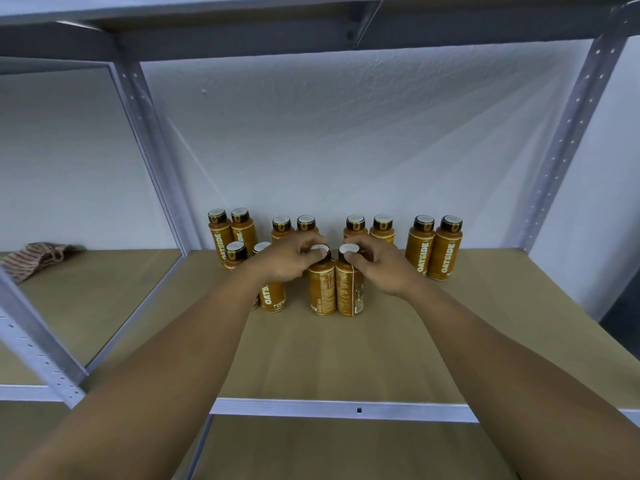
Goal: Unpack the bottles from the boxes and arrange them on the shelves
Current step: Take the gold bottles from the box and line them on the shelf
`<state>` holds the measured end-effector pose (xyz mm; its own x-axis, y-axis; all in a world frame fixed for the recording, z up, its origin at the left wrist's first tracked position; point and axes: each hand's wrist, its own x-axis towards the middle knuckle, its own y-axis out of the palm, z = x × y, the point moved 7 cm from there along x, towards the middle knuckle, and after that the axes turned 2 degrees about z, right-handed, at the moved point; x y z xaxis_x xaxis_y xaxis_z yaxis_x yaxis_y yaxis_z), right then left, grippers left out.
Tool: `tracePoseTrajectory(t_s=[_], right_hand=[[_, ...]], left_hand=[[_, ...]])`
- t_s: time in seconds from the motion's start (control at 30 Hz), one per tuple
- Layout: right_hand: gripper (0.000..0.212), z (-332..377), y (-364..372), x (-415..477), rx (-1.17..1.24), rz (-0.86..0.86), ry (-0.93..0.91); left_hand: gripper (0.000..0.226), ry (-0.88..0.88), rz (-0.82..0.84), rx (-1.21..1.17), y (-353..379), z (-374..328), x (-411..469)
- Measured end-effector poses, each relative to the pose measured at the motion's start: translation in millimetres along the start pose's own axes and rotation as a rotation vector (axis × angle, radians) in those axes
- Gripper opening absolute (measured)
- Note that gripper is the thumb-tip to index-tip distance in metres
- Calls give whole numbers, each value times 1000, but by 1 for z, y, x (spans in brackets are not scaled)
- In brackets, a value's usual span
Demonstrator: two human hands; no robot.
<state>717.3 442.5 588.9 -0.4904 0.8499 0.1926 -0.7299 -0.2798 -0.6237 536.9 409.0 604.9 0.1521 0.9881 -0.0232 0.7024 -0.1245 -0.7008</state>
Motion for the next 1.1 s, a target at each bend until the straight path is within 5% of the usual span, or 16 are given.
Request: tracePoseTrajectory(t_s=[0.33, 0.5, 0.73, 1.1], right_hand=[[42, 1, -2, -2, -41, -117, -4], [58, 1, -5, -5, -8, -81, 44], [41, -7, -4, 4, 133, 99, 73], [37, -14, -3, 8, 37, 70, 53]], left_hand=[[40, -7, -233, 157, 2, -1, -6], [56, 2, -169, 77, 1, -4, -10], [53, 7, 72, 189, -1, -1, -4], [34, 45, -35, 71, 4, -1, -4]])
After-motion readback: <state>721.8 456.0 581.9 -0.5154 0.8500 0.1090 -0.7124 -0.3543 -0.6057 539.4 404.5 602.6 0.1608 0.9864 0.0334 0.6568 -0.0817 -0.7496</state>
